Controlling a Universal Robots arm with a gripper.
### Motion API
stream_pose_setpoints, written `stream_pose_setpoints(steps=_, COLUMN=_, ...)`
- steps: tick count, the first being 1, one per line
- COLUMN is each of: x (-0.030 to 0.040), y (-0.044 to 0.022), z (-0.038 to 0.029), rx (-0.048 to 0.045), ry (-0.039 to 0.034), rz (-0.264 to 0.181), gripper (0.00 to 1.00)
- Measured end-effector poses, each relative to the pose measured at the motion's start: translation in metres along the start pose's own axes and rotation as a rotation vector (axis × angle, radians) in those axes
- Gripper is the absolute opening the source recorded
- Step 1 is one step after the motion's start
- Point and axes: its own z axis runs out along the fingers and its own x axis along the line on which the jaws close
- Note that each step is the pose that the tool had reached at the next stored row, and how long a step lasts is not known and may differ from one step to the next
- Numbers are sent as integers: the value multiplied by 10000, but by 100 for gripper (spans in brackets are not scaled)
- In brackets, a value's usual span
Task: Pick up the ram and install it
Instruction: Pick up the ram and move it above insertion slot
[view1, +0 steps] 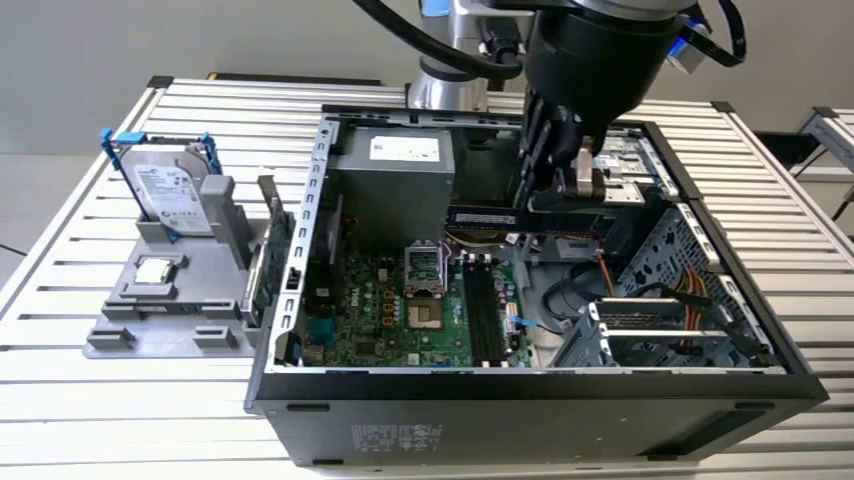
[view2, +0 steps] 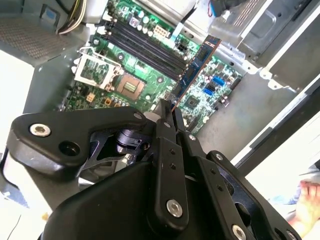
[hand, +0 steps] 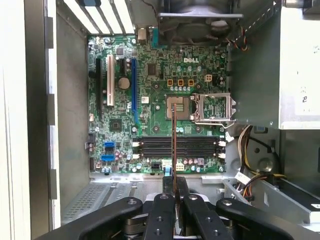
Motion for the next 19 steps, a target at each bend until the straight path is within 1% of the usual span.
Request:
stream_pose_setpoints(steps=6, x=-2, y=-113, z=-2, rx=-13, ry=1, rz=1, gripper=0)
stream_pose_setpoints(steps=10, x=-4, y=-169, z=-4, rx=-16, ry=1, rz=1, gripper=0)
stream_pose_setpoints(steps=11, x=-4, y=-178, z=-4, rx=-16, ry=0, rz=0, gripper=0)
stream_pose_setpoints(steps=17, x=-5, y=-178, z=-4, rx=-15, ry=0, rz=4, gripper=0)
stream_pose_setpoints(steps=19, x=-18, y=-178, z=-4, rx=-16, ry=1, rz=14, gripper=0)
